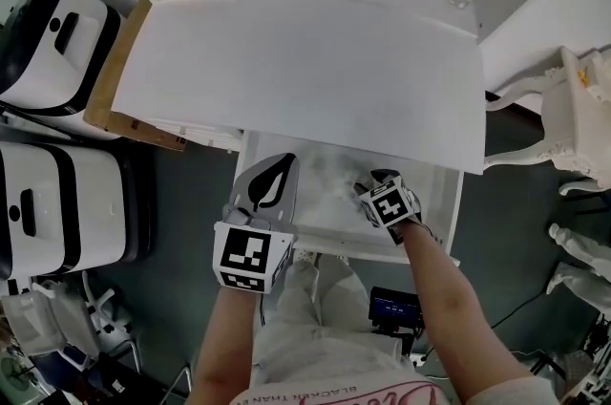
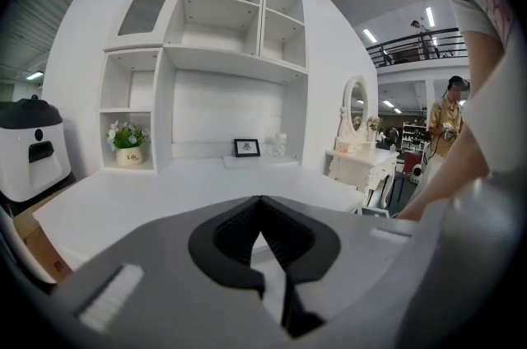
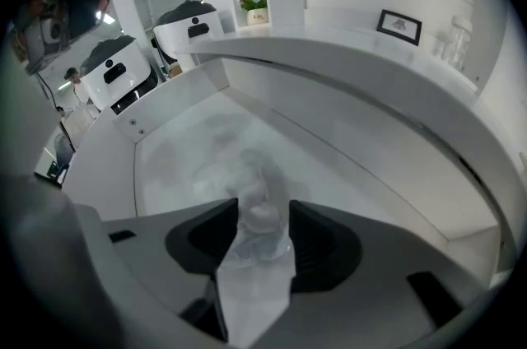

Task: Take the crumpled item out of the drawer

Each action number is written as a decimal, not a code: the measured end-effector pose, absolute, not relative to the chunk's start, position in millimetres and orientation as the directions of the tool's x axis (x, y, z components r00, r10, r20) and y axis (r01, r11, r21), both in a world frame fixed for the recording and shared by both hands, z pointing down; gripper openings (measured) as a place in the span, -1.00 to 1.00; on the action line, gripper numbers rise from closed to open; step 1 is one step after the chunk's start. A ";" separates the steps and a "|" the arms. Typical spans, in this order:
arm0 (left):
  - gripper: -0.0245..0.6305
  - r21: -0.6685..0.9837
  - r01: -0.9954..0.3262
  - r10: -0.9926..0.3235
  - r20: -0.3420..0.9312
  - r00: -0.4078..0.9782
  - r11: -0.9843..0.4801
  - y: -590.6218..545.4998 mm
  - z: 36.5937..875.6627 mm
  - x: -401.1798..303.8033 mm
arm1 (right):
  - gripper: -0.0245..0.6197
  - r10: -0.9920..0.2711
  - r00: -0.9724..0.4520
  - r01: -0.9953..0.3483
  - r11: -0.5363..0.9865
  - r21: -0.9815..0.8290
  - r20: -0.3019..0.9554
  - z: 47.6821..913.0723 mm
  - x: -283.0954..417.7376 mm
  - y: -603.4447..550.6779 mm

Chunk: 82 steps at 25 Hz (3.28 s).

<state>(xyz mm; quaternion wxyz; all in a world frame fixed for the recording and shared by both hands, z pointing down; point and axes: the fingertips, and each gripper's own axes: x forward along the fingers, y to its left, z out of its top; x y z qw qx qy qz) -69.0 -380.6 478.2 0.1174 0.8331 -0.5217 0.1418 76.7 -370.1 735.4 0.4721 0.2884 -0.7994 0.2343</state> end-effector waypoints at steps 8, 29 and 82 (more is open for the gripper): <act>-0.91 0.053 -0.909 -0.836 0.373 0.403 -0.414 -376.9 484.9 -77.2 | -0.42 -0.196 -0.408 -0.683 0.714 -0.155 0.892 742.4 73.1 -367.9; -0.91 0.034 -0.901 -0.852 0.314 0.420 -0.432 -363.3 451.9 -76.3 | -0.72 -0.260 -0.427 -0.706 0.695 -0.139 0.866 689.5 68.0 -356.2; -0.91 -0.117 -0.857 -0.856 -0.077 0.511 -0.501 -343.1 272.9 -56.5 | -0.73 -0.876 -0.418 -0.880 0.456 0.130 0.241 308.3 94.9 -338.3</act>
